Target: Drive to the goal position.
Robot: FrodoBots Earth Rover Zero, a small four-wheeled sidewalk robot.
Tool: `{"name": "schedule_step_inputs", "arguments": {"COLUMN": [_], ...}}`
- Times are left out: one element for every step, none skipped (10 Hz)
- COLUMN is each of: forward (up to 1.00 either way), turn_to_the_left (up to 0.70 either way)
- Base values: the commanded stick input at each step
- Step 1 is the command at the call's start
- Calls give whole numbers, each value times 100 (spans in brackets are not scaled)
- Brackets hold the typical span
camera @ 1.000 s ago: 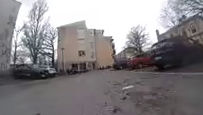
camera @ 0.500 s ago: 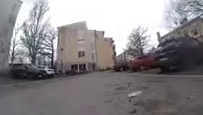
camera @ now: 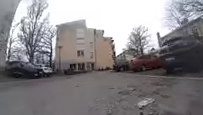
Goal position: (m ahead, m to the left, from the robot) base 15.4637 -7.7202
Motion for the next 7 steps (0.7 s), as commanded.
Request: {"name": "schedule_step_inputs", "arguments": {"forward": [100, 100, 100, 100, 100, 100, 100], "turn_to_the_left": [0, 0, 0, 0, 0, 0, 0]}}
